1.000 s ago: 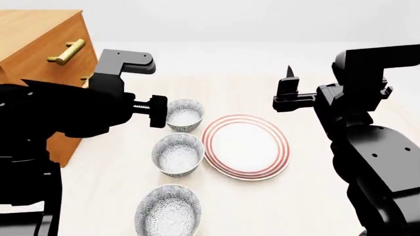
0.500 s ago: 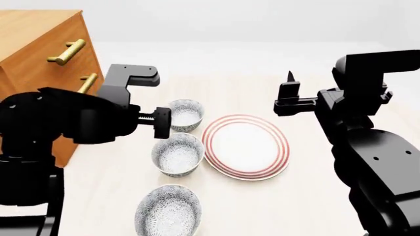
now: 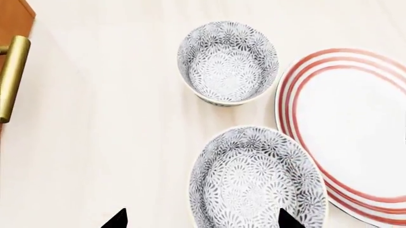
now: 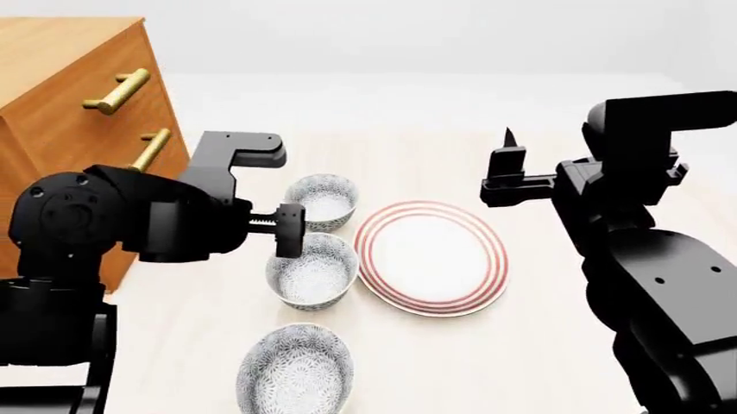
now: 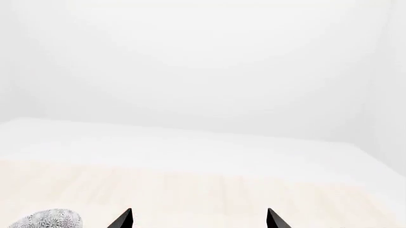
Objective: Stack the bowl in the middle on the bowl at the back.
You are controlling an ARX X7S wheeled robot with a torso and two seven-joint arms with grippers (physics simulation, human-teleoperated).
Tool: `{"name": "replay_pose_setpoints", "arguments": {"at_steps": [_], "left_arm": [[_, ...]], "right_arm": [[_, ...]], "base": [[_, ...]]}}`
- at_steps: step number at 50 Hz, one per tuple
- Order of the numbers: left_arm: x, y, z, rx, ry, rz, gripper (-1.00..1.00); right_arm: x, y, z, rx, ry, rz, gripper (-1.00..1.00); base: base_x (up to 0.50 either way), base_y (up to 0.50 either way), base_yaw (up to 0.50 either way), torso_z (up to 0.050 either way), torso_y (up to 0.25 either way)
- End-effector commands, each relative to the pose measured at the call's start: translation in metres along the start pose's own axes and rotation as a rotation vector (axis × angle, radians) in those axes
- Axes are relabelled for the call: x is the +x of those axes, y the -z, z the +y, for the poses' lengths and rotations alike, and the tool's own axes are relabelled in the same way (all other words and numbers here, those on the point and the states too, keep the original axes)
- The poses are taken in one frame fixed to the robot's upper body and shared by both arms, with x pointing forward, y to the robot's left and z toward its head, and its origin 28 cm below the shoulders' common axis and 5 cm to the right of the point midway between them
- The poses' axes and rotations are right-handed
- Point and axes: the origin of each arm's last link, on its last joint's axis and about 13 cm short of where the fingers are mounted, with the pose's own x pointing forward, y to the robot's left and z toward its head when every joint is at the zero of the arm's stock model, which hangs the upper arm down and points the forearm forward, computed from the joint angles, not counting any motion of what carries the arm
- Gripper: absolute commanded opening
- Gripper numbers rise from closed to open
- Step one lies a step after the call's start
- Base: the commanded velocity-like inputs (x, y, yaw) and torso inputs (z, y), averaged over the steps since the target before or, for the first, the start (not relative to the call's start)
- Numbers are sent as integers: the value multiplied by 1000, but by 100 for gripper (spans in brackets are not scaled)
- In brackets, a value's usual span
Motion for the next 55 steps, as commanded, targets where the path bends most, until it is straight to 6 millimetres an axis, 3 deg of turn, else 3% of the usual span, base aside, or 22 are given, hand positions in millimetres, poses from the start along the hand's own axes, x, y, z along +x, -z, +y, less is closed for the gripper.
{"name": "replay_pose_setpoints", "arguments": {"at_steps": [1,55], "left_arm": [[5,2,0,-18,13,35,100],[33,15,-2,-142,9,98,100]], "right_arm": [[0,2,1,-1,-2,9,100],[2,2,2,-12,-9,30,100]], "base": [[0,0,0,0,0],[0,0,0,0,0]]}}
